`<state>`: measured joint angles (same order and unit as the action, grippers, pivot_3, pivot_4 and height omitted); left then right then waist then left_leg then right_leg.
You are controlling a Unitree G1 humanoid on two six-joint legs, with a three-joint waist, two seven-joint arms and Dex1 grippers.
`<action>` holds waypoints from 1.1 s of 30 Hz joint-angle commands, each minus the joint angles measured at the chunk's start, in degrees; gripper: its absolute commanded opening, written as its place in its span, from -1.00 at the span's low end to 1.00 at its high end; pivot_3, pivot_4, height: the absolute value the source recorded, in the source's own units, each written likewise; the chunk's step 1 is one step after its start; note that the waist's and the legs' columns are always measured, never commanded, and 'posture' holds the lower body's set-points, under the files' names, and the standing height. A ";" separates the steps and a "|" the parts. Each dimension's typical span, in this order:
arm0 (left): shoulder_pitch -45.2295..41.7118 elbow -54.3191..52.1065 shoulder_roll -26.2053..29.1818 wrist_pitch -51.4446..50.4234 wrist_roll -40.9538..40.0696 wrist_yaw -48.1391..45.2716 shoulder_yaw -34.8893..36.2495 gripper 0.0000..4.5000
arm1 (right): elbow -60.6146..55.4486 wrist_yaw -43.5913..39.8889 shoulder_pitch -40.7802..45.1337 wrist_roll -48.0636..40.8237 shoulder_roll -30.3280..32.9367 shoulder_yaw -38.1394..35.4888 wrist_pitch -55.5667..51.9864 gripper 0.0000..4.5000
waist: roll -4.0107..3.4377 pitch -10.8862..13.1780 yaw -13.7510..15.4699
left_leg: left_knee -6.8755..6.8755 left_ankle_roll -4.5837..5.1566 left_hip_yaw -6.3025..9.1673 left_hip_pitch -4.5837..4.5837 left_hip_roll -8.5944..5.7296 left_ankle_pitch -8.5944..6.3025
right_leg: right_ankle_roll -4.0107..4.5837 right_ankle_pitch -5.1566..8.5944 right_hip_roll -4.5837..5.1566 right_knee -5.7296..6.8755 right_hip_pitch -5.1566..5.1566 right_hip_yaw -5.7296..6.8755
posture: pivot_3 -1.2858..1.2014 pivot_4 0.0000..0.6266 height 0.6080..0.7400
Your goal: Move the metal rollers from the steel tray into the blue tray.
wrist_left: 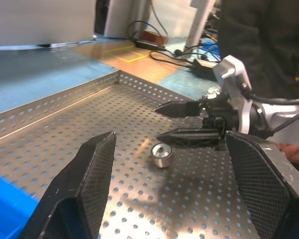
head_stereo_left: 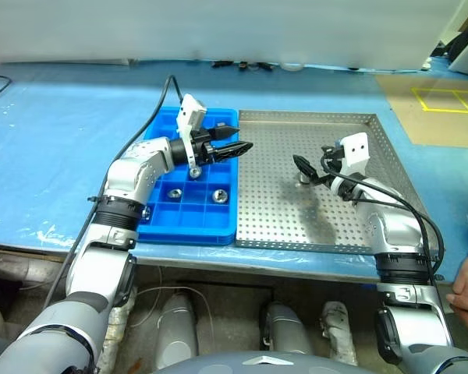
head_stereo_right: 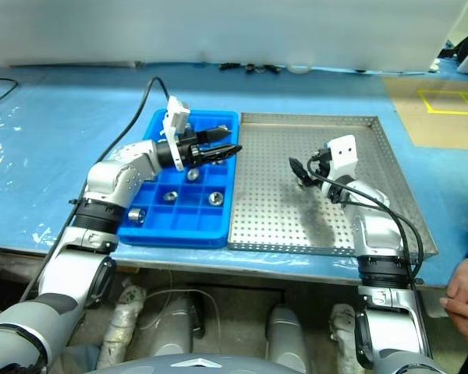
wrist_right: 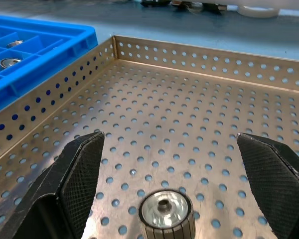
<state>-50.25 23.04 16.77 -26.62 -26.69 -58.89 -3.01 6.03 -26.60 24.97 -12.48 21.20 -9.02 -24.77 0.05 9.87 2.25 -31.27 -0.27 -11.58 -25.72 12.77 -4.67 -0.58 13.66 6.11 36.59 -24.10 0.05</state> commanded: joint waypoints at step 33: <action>-0.24 2.86 2.64 2.92 3.07 -2.77 2.14 0.65 | 19.15 1.77 3.92 0.44 -4.65 -0.30 14.75 -0.47 | 0.00 0.00 0.07 | 0.08 0.62 -0.19 0.36 -0.06 -0.39 | 0.04 0.00 0.06 -1.01 0.83 0.02 | -0.16 -0.52 1.00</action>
<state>-50.42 27.19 18.68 -24.75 -23.51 -61.22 -2.27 27.91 -24.99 28.06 -11.66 16.67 -9.49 -10.39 0.05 9.87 2.32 -31.19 0.34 -11.77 -25.36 12.72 -5.06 -0.55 13.66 6.17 35.59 -23.27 0.07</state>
